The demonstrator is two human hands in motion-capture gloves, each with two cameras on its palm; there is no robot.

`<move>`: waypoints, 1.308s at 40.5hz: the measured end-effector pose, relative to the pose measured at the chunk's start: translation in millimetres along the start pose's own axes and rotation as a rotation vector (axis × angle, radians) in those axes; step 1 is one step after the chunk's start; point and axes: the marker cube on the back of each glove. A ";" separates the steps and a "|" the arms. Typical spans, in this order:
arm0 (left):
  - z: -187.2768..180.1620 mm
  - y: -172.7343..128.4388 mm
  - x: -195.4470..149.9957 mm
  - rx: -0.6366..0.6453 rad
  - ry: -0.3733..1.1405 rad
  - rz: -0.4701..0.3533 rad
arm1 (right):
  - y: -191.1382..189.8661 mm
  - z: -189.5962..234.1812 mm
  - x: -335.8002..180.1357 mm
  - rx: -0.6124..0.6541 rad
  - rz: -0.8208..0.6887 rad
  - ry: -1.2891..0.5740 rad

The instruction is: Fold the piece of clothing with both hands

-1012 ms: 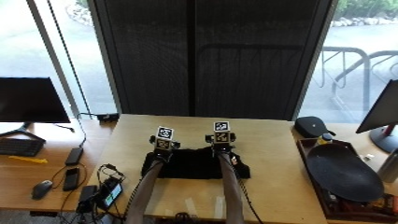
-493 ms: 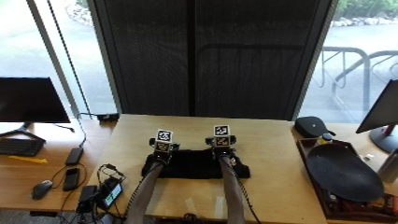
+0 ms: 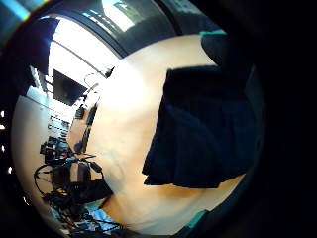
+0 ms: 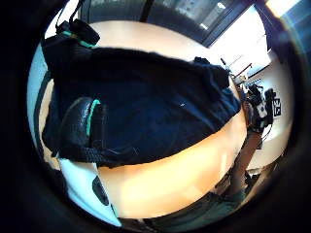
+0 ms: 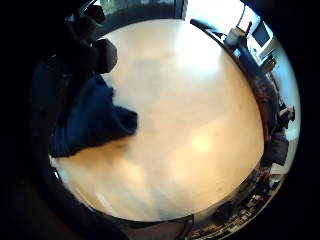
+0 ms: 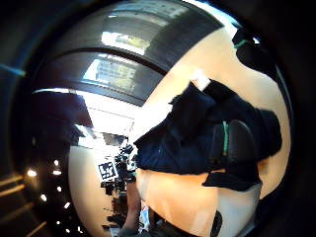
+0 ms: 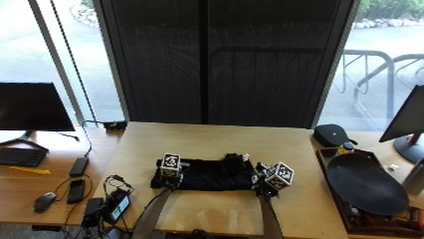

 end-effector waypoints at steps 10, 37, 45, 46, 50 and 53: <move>47.2 21.6 18.8 -0.350 0.095 -0.043 | 22.4 1.9 13.3 -0.096 0.278 0.313; 74.5 5.7 24.1 -0.234 0.242 -0.028 | 14.5 21.5 -3.9 -0.291 0.459 0.437; 64.5 22.9 29.3 -0.387 0.256 -0.042 | 4.2 17.1 -27.8 -0.304 0.294 0.168; 62.4 25.5 31.8 -0.415 0.271 -0.042 | 0.5 16.1 -33.1 -0.304 0.271 0.103; 63.2 20.3 34.5 -0.405 0.284 -0.044 | -13.5 3.4 -59.0 -0.230 0.163 -0.132; 61.0 20.3 33.3 -0.450 0.269 -0.054 | -24.7 -4.6 -78.1 -0.153 0.112 -0.230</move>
